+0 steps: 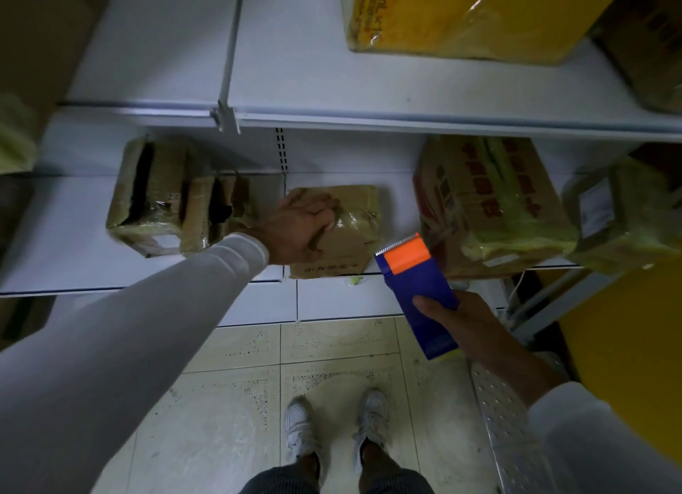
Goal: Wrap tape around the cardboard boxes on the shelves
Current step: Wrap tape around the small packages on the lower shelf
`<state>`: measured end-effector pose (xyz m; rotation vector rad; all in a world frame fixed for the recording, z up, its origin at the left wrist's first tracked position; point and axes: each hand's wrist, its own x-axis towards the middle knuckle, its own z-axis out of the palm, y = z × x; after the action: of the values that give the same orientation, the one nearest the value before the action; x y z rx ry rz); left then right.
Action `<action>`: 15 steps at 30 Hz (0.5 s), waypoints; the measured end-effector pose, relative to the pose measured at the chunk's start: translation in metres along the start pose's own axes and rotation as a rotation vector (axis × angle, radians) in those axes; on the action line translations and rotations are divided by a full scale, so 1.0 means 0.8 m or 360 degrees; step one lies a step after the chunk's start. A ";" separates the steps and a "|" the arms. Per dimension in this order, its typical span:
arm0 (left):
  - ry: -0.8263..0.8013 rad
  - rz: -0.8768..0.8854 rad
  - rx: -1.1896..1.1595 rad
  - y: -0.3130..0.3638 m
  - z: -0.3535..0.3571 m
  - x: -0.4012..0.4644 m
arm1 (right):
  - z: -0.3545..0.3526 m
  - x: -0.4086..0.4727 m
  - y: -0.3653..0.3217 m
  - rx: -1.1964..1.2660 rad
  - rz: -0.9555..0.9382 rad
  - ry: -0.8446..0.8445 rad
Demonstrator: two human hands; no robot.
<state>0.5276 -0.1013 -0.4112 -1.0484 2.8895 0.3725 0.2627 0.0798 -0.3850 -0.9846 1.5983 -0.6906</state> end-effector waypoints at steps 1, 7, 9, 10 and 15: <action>0.0041 -0.0016 -0.0005 0.005 -0.001 -0.002 | -0.003 0.001 -0.001 -0.0012 -0.0004 -0.0041; 0.0443 -0.0198 -0.0497 0.049 0.001 -0.034 | -0.016 0.014 -0.011 -0.0247 -0.0142 -0.0309; 0.0428 -0.0315 -0.0745 0.060 0.000 -0.037 | -0.018 0.023 -0.018 -0.0335 -0.0177 -0.0428; 0.0399 -0.0375 -0.0878 0.065 -0.002 -0.037 | -0.019 0.028 -0.022 -0.0371 -0.0200 -0.0471; 0.0200 -0.0484 -0.1520 0.081 -0.009 -0.039 | -0.024 0.042 -0.048 -0.0473 -0.0281 -0.0627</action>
<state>0.5106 -0.0350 -0.3870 -1.5941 2.5293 1.8024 0.2511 0.0308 -0.3639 -1.3982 1.2947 -0.3485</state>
